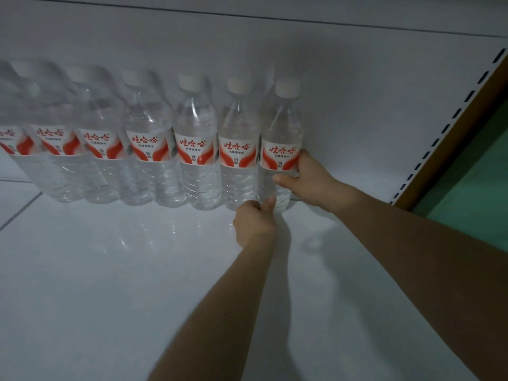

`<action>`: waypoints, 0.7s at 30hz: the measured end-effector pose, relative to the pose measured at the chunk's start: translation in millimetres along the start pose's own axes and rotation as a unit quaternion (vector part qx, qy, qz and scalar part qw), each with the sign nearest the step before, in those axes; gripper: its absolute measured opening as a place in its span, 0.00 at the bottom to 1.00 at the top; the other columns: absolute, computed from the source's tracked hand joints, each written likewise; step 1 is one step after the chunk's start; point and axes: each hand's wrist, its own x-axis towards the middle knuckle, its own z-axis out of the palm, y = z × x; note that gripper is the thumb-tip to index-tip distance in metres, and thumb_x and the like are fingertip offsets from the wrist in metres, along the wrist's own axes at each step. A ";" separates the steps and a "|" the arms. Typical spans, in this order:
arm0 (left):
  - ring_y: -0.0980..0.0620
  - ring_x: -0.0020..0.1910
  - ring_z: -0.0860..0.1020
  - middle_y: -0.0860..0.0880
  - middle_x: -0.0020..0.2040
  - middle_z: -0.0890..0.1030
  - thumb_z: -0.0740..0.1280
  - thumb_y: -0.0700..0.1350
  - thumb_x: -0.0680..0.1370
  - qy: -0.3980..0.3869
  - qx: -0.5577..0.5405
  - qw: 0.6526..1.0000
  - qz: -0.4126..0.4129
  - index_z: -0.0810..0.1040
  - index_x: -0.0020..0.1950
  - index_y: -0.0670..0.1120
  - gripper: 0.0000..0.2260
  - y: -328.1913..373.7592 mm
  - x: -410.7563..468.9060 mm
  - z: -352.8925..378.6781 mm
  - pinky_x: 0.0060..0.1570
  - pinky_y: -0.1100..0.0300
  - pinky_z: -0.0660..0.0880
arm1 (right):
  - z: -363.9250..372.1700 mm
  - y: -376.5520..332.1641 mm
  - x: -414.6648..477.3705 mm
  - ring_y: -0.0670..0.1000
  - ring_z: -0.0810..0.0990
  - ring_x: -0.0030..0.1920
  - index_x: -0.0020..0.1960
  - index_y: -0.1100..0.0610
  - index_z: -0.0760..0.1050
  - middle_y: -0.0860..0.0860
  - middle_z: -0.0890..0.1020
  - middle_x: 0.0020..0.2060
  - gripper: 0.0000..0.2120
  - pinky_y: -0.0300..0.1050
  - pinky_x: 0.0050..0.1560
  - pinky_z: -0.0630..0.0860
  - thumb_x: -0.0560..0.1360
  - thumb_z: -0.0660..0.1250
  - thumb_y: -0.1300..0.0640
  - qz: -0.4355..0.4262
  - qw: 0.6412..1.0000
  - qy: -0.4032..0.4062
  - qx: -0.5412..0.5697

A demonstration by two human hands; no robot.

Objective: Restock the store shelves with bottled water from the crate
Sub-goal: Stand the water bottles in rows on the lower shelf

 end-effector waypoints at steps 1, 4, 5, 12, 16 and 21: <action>0.43 0.54 0.76 0.43 0.52 0.80 0.62 0.52 0.79 -0.008 0.006 1.000 0.006 0.78 0.53 0.40 0.16 0.1 -1.4 0.0 0.50 0.57 0.68 | 1.6 -0.6 -1.0 0.54 0.70 0.66 0.68 0.60 0.63 0.54 0.73 0.65 0.24 0.49 0.67 0.68 0.75 0.67 0.60 0.012 1.000 0.003 0.009; 0.42 0.57 0.76 0.41 0.56 0.78 0.57 0.50 0.81 -0.053 0.025 0.997 0.050 0.74 0.59 0.39 0.16 -3.5 -14.1 -3.9 0.57 0.54 0.72 | 11.9 2.1 -8.4 0.55 0.75 0.60 0.65 0.61 0.68 0.57 0.76 0.61 0.20 0.49 0.60 0.73 0.75 0.66 0.59 0.059 0.998 0.025 0.029; 0.42 0.58 0.75 0.41 0.57 0.78 0.56 0.48 0.81 -0.064 0.025 0.995 0.070 0.73 0.60 0.38 0.16 -6.4 -20.7 -6.9 0.58 0.53 0.72 | 16.3 4.4 -14.4 0.56 0.77 0.56 0.64 0.62 0.69 0.59 0.78 0.59 0.19 0.47 0.53 0.75 0.75 0.66 0.59 0.077 0.996 0.041 0.028; 0.49 0.67 0.70 0.45 0.68 0.71 0.55 0.45 0.81 -0.084 0.069 0.975 0.193 0.65 0.72 0.43 0.19 -37.5 -91.2 -13.8 0.67 0.59 0.64 | 17.8 33.7 -97.8 0.57 0.73 0.62 0.69 0.64 0.65 0.62 0.74 0.62 0.21 0.42 0.60 0.65 0.78 0.62 0.60 0.113 0.990 0.057 -0.056; 0.53 0.67 0.68 0.48 0.69 0.69 0.55 0.45 0.82 -0.142 0.072 0.958 0.237 0.64 0.72 0.45 0.18 -39.3 -138.4 3.9 0.65 0.66 0.61 | -13.6 39.9 -139.9 0.57 0.74 0.62 0.64 0.65 0.71 0.59 0.76 0.61 0.15 0.42 0.62 0.65 0.79 0.57 0.64 0.107 0.984 0.084 -0.113; 0.51 0.66 0.69 0.46 0.68 0.70 0.55 0.45 0.82 -0.214 0.086 0.943 0.239 0.65 0.71 0.43 0.18 -20.9 -201.7 34.6 0.64 0.64 0.62 | -69.7 28.4 -205.4 0.56 0.77 0.57 0.61 0.64 0.73 0.59 0.79 0.56 0.13 0.42 0.58 0.71 0.79 0.57 0.63 0.101 0.978 0.125 -0.135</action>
